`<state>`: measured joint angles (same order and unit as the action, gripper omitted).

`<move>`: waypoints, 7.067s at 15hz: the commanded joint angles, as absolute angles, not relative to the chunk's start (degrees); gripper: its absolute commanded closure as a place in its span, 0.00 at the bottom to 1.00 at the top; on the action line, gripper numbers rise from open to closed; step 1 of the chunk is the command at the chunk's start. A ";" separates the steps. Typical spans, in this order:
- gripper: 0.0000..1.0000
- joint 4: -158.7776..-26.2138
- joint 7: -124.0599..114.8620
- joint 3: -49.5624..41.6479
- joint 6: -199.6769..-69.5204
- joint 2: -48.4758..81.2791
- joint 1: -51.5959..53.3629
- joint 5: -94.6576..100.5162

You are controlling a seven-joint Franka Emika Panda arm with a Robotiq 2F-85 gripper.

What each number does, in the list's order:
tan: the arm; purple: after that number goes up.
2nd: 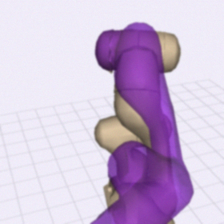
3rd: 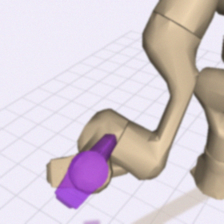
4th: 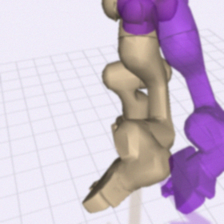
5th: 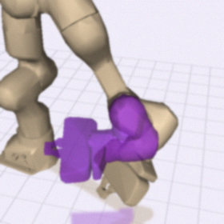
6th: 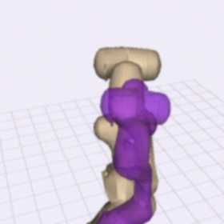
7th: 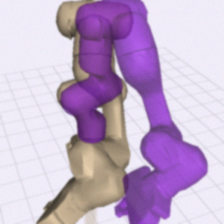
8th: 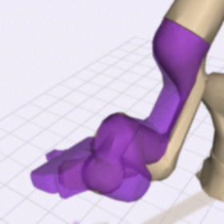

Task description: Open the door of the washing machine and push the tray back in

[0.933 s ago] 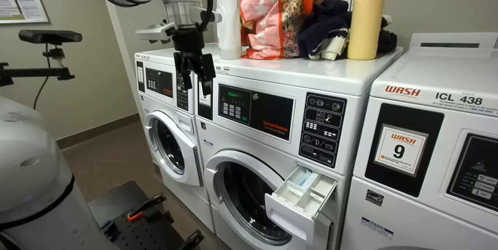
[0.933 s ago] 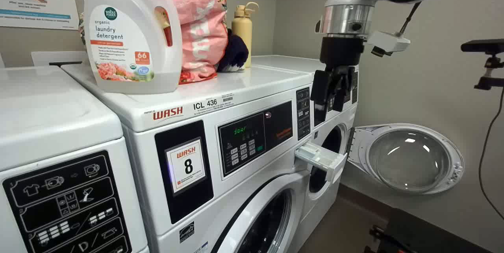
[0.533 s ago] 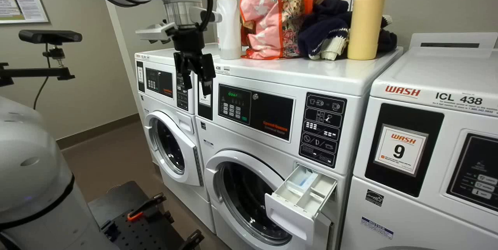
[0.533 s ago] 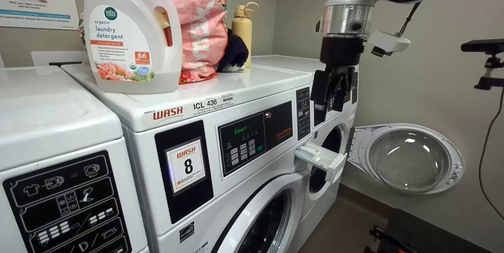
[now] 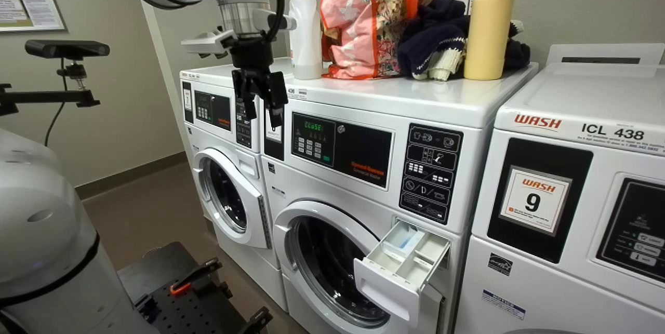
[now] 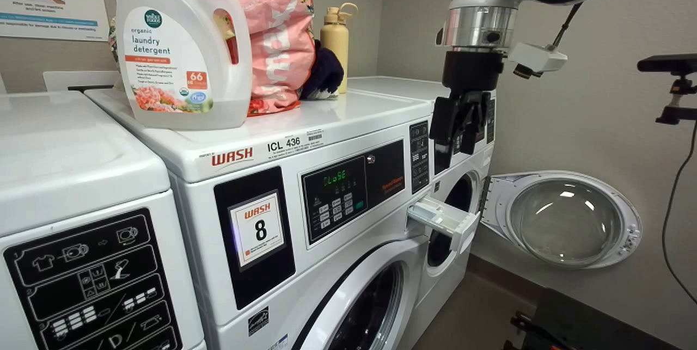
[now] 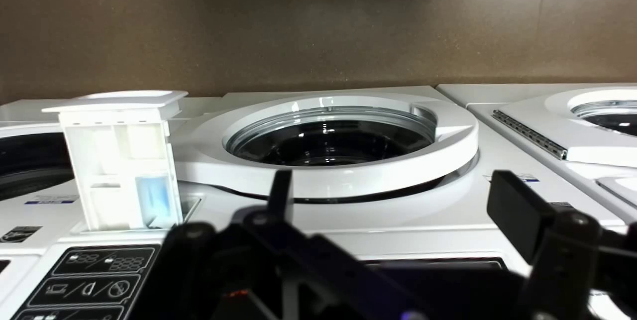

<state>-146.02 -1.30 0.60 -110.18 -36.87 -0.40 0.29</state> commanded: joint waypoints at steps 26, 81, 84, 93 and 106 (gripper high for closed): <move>0.00 -159.52 -19.08 6.31 -170.90 -7.00 13.19 -45.06; 0.00 -158.66 -62.95 -5.71 -147.41 6.24 17.35 -18.05; 0.00 -159.32 -62.96 -2.98 -143.23 3.73 13.24 -17.34; 0.00 -159.52 -62.97 0.40 -137.92 -3.08 7.50 -16.74; 0.00 -158.78 -73.64 -1.53 -132.09 -21.45 -11.61 0.04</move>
<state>-158.96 -70.01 -1.50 -135.69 -17.02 -7.84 -2.86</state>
